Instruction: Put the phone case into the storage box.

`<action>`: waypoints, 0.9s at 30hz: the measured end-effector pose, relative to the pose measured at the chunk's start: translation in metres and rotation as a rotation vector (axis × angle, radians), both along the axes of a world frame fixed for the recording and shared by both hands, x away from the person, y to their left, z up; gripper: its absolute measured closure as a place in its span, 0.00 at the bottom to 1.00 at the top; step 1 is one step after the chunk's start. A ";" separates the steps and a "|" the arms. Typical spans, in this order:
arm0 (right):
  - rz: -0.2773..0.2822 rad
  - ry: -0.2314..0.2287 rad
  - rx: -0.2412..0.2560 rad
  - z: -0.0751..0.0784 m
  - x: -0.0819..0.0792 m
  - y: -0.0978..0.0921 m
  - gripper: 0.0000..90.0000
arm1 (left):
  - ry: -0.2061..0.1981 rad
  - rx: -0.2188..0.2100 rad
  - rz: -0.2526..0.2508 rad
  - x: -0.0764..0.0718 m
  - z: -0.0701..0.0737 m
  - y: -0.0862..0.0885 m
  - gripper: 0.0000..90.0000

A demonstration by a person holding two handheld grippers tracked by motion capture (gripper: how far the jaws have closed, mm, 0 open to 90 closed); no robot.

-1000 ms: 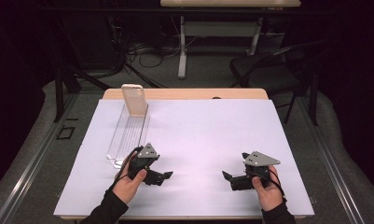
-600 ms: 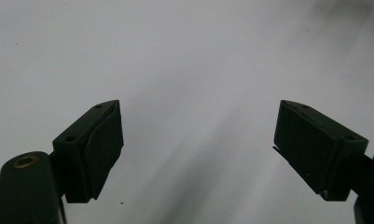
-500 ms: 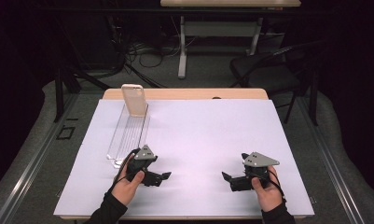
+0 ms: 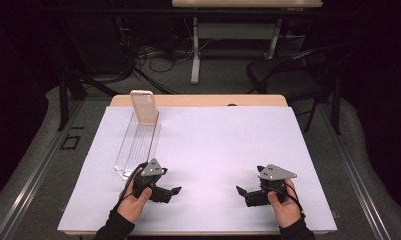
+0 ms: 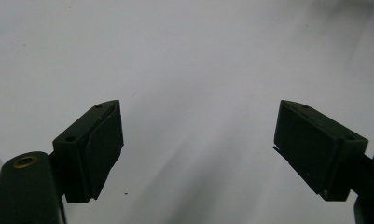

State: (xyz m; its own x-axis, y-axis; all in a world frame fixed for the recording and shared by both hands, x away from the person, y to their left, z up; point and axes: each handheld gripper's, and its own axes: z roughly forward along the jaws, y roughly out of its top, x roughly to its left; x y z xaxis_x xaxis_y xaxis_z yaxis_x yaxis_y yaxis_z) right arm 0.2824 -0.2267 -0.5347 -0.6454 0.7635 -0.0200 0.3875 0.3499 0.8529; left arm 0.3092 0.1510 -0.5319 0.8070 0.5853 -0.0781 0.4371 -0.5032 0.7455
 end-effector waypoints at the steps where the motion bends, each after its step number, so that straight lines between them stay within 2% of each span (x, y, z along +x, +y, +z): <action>1: 0.001 0.000 0.000 0.000 0.000 0.000 0.00 | -0.006 0.005 -0.004 0.000 0.000 0.000 0.18; 6: 0.002 0.003 0.002 -0.001 -0.001 0.002 0.00 | -0.020 -0.002 -0.010 0.000 -0.001 0.001 0.18; 15: 0.006 0.008 -0.002 -0.003 -0.001 0.003 0.00 | 0.000 -0.016 -0.008 0.001 -0.005 0.001 0.18; 27: 0.014 0.008 -0.002 -0.005 -0.001 0.004 0.00 | 0.006 -0.021 -0.014 0.000 -0.007 -0.002 0.18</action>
State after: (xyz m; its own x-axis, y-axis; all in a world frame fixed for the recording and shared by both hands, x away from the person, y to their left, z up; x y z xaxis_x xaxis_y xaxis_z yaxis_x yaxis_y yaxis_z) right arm 0.2816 -0.2223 -0.5393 -0.6563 0.7543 -0.0161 0.3896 0.3572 0.8489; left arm 0.3089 0.1494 -0.5392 0.8146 0.5722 -0.0952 0.4345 -0.4934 0.7535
